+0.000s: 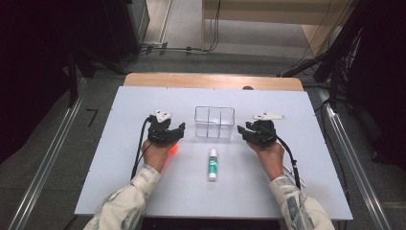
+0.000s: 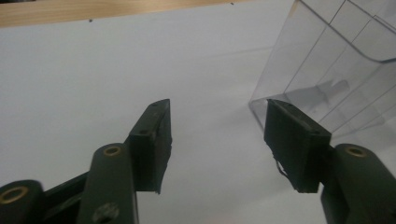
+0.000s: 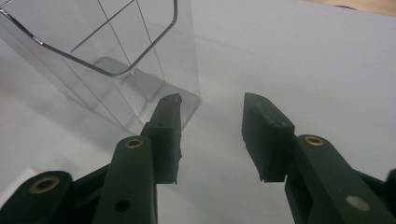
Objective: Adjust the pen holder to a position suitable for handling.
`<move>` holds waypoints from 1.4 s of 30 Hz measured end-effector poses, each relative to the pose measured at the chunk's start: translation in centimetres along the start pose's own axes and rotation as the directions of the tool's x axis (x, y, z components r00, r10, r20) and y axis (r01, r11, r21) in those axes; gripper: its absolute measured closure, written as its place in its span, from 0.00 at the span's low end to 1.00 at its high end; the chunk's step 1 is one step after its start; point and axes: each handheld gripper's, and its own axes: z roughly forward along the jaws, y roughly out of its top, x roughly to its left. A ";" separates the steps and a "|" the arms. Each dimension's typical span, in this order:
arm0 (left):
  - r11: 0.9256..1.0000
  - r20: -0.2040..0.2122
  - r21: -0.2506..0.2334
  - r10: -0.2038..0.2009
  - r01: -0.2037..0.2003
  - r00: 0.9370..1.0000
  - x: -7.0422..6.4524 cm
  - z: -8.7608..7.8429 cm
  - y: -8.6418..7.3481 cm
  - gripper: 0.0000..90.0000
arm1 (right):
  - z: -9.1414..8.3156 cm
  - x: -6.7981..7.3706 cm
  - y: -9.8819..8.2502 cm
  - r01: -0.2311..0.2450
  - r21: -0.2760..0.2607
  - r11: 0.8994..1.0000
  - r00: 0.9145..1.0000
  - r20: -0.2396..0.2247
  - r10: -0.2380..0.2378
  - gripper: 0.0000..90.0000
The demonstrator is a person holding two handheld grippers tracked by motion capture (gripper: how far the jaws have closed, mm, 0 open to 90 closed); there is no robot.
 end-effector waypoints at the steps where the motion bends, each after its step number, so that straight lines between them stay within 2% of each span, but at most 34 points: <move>1: 1.000 -0.002 -0.003 0.005 -0.005 1.000 0.2 -0.2 -0.1 0.43 | -0.3 -0.1 -0.1 0.005 -0.004 1.000 1.000 0.001 -0.005 0.60; 3: 1.000 -0.013 -0.003 0.018 -0.018 1.000 0.6 -0.7 -0.5 0.39 | -0.8 -0.3 -0.2 0.005 -0.009 1.000 1.000 0.003 -0.005 0.56; 6: 1.000 -0.022 -0.002 0.017 -0.017 1.000 1.2 -1.3 -1.0 0.35 | -1.7 -0.9 -0.6 -0.004 -0.019 1.000 1.000 0.005 0.004 0.51; 7: 1.000 -0.026 0.008 0.011 -0.011 1.000 1.4 -1.5 -1.1 0.34 | -2.0 -1.1 -0.7 -0.002 -0.020 1.000 1.000 0.009 0.002 0.49; 9: 1.000 0.000 0.004 -0.007 0.007 1.000 1.8 -1.9 -1.3 0.32 | -2.7 -1.5 -1.1 -0.005 -0.025 1.000 1.000 0.014 0.005 0.46; 10: 1.000 0.000 0.004 -0.007 0.007 1.000 1.8 -1.9 -1.3 0.32 | -3.1 -1.7 -1.3 -0.009 -0.028 1.000 1.000 0.018 0.010 0.44; 15: 0.999 -0.026 -0.009 -0.042 0.042 0.999 3.3 -2.9 -2.0 0.24 | -4.8 -2.7 -2.5 -0.015 -0.039 0.999 0.999 0.040 0.017 0.32; 18: 0.998 -0.036 -0.017 -0.055 0.055 0.998 3.8 -3.2 -2.2 0.23 | -5.6 -3.5 -3.3 -0.029 -0.031 0.999 0.999 0.040 0.031 0.29; 21: 0.999 -0.043 -0.032 -0.043 0.041 0.998 4.5 -3.8 -2.8 0.23 | -6.4 -4.2 -4.1 -0.035 -0.027 0.999 0.998 0.044 0.036 0.27; 25: 0.998 -0.058 -0.042 -0.058 0.055 0.997 5.2 -4.1 -3.3 0.23 | -7.4 -5.1 -5.1 -0.045 -0.037 0.998 0.997 0.064 0.047 0.23; 27: 0.997 -0.064 -0.047 -0.061 0.058 0.996 5.4 -4.2 -3.4 0.20 | -7.9 -5.4 -5.5 -0.042 -0.044 0.998 0.996 0.082 0.046 0.23; 30: 0.997 -0.085 -0.058 -0.045 0.040 0.995 5.7 -4.5 -3.8 0.20 | -8.6 -6.2 -5.9 -0.060 -0.034 0.998 0.994 0.091 0.062 0.23; 32: 0.998 -0.095 -0.054 -0.041 0.036 0.995 5.8 -4.6 -4.0 0.20 | -8.8 -6.6 -6.2 -0.068 -0.022 0.997 0.993 0.097 0.070 0.23; 35: 0.998 -0.086 -0.048 -0.049 0.045 0.995 6.1 -4.8 -4.1 0.22 | -9.2 -7.0 -6.7 -0.074 -0.012 0.997 0.992 0.101 0.075 0.24; 37: 0.998 -0.089 -0.047 -0.055 0.051 0.994 6.4 -5.2 -4.4 0.22 | -9.4 -7.3 -7.1 -0.069 -0.004 0.998 0.991 0.114 0.069 0.24; 42: 0.997 -0.099 -0.039 -0.067 0.064 0.993 6.9 -5.5 -4.8 0.20 | -10.4 -8.3 -8.0 -0.093 0.008 0.996 0.986 0.140 0.091 0.24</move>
